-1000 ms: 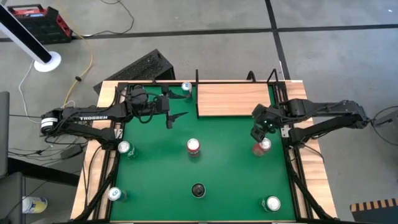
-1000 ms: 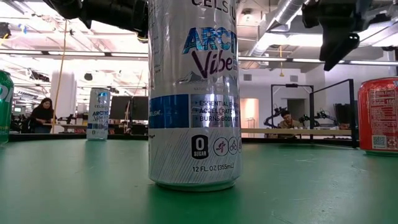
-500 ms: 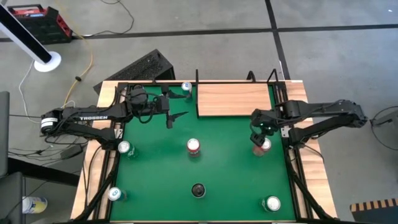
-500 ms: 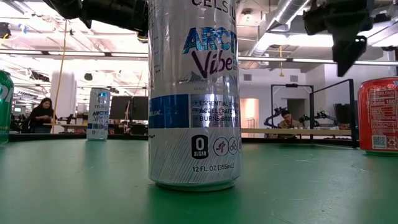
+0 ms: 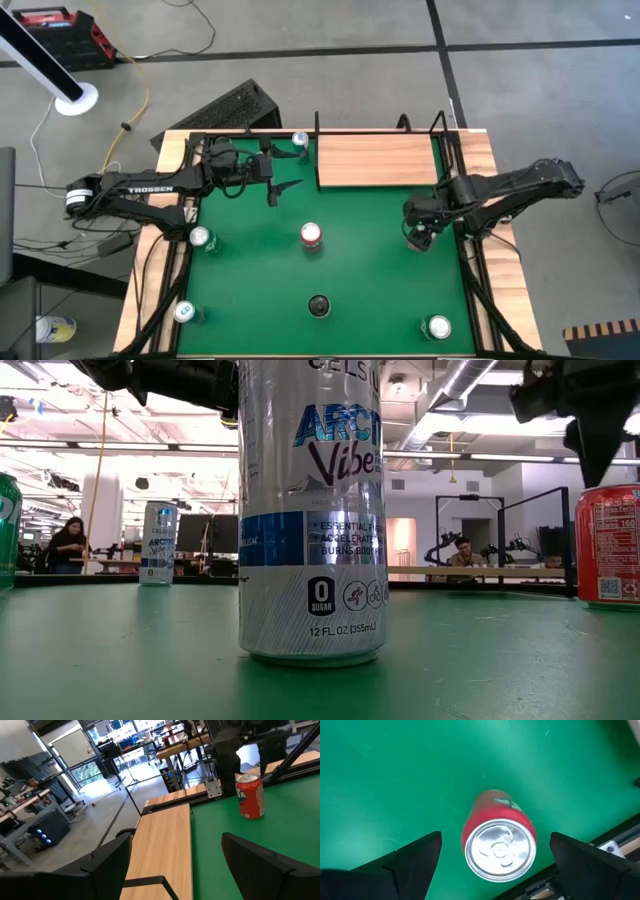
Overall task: Place canned beverage on shelf
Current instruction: Put the right red soda can on the shelf
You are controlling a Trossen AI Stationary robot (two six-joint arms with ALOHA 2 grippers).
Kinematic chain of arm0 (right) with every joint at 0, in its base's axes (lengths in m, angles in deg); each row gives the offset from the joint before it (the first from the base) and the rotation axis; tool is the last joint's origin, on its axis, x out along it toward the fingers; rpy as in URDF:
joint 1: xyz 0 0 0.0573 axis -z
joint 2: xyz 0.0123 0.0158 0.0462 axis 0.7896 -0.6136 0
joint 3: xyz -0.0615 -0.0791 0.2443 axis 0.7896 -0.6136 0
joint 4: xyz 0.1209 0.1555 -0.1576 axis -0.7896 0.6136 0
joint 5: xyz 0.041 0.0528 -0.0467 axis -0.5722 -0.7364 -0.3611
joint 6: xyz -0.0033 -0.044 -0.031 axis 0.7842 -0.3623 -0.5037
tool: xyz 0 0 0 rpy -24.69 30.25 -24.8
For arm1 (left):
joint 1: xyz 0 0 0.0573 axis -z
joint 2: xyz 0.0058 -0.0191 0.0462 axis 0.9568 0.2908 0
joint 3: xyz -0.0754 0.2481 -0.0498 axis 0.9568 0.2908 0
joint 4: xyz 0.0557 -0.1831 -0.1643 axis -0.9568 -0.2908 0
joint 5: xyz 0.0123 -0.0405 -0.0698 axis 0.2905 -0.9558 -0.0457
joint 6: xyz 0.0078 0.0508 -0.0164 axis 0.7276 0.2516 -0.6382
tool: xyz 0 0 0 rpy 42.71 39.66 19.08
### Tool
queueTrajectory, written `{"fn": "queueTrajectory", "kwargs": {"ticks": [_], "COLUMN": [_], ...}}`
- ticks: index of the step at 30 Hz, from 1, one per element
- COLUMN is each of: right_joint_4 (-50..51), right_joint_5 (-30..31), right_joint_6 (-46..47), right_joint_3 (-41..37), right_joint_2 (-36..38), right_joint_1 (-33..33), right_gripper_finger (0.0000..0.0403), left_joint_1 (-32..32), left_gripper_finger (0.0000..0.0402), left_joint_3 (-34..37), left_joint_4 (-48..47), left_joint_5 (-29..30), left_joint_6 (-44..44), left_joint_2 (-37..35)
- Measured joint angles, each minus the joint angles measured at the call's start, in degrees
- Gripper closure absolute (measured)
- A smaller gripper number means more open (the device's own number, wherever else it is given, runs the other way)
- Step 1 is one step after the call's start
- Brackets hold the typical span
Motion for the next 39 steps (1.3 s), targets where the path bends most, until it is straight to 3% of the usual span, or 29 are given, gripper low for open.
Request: {"fn": "queueTrajectory", "kwargs": {"ticks": [14,24,28,34,39], "right_joint_4": [-2.47,-5.25,-7.61,-15.32,-15.98], "right_joint_5": [-0.03,-0.77,-0.21,2.54,3.00], "right_joint_6": [2.74,3.70,-3.52,-25.67,-41.67], "right_joint_3": [-8.82,-8.83,-8.83,-7.53,-6.99], "right_joint_2": [-0.08,-0.04,-0.06,-0.55,-1.84], "right_joint_1": [-2.65,-1.76,-1.05,-0.35,0.05], "right_gripper_finger": [0.0006,0.0079,0.0079,0.0079,0.0062], "left_joint_1": [0.00,0.00,0.00,0.00,0.01], "left_gripper_finger": [0.0106,0.0106,0.0106,0.0106,0.0106], "left_joint_3": [0.01,-0.01,-0.01,-0.01,-0.01], "left_joint_4": [0.00,-0.04,-0.04,-0.04,-0.20], "left_joint_5": [0.00,-0.02,-0.02,-0.02,-0.02], "left_joint_6": [-0.24,-0.24,-0.26,-0.60,-2.48], "left_joint_2": [0.00,0.00,0.00,0.00,0.00]}}
